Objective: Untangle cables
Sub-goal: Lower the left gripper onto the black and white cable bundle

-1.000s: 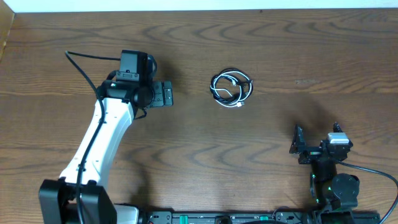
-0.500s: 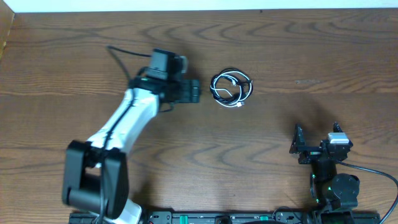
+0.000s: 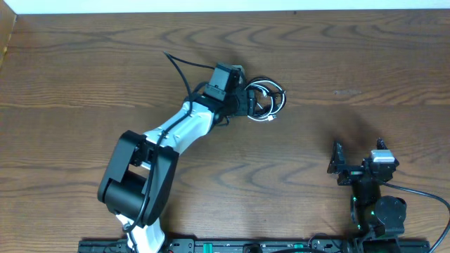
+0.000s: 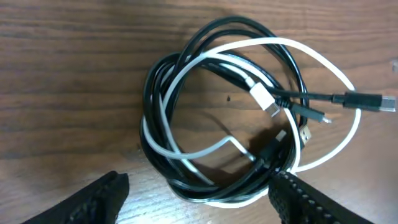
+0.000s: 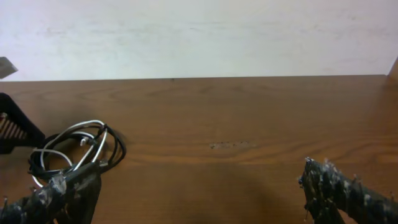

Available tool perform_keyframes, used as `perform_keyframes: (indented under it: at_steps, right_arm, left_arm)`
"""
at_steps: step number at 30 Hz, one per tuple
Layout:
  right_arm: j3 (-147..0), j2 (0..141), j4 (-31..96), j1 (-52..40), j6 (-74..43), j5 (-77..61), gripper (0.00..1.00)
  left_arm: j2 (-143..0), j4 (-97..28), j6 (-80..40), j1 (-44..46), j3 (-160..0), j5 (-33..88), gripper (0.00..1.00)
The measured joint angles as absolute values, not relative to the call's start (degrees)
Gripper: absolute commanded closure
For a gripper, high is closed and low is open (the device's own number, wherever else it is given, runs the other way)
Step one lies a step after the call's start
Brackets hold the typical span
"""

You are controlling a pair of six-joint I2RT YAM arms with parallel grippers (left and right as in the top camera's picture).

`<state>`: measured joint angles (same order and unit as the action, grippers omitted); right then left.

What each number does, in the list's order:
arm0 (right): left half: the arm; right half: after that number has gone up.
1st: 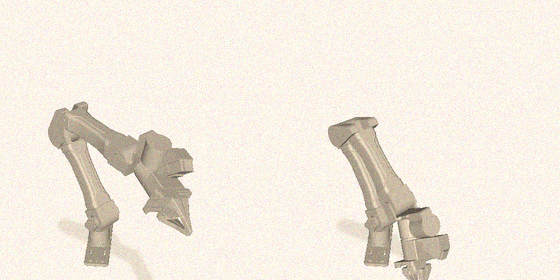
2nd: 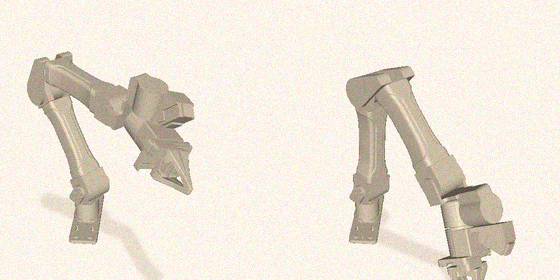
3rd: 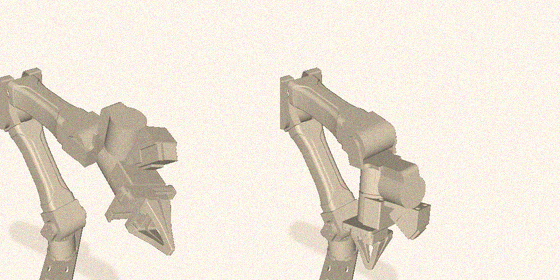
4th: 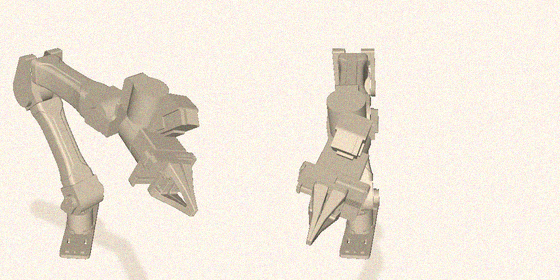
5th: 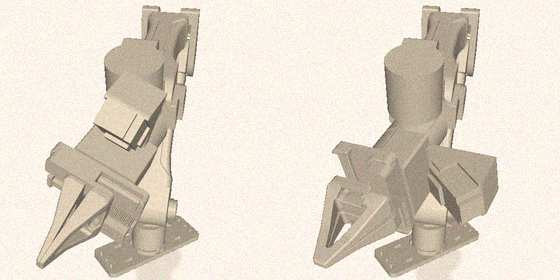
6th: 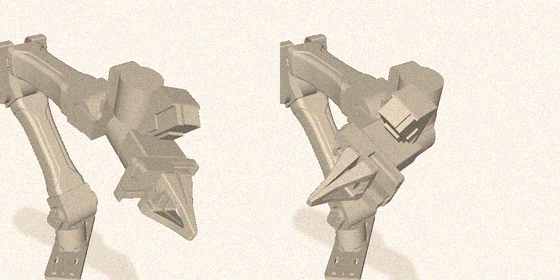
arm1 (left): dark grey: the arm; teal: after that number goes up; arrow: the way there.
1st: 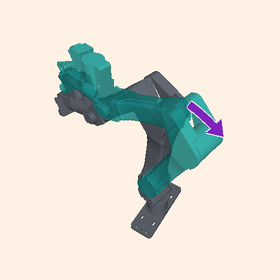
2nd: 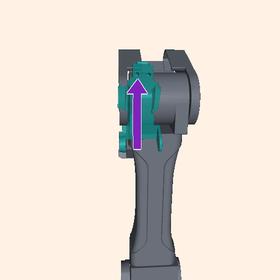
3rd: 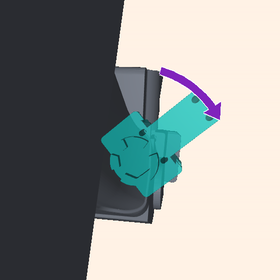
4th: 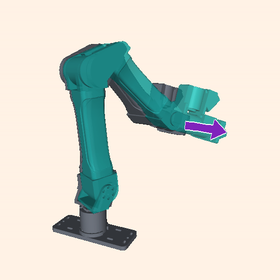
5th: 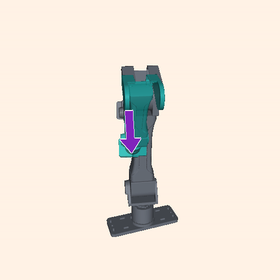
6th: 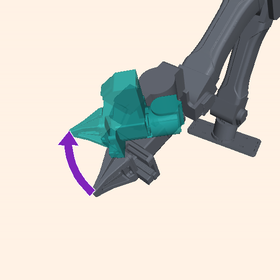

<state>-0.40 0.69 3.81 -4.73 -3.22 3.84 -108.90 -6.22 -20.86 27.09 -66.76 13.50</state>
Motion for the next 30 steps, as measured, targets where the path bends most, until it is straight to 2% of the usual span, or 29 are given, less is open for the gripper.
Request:
perform_keyframes:
  at_steps: [4, 6, 9, 16, 30]
  right_arm:
    - [-0.40, 0.69, 3.81, -4.73, -3.22, 3.86, 0.01]
    - [-0.40, 0.69, 3.81, -4.73, -3.22, 3.86, 0.01]
    - [-0.40, 0.69, 3.81, -4.73, -3.22, 3.86, 0.01]
    - [-0.40, 0.69, 3.81, -4.73, -3.22, 3.86, 0.01]
    - [-0.40, 0.69, 3.81, -4.73, -3.22, 3.86, 0.01]
  left_arm:
    - [-109.73, -4.32, -21.28, 28.86, -66.76, 9.21, 0.33]
    - [-110.34, -3.05, -21.26, 29.78, -66.76, 7.03, 0.44]
    - [-110.98, -2.55, -21.37, 30.17, -66.76, 5.45, 0.54]
    - [-113.03, -2.39, -20.78, 30.17, -66.76, 3.18, 0.92]
    - [-114.24, -2.15, -20.95, 30.20, -66.87, 1.19, 0.92]
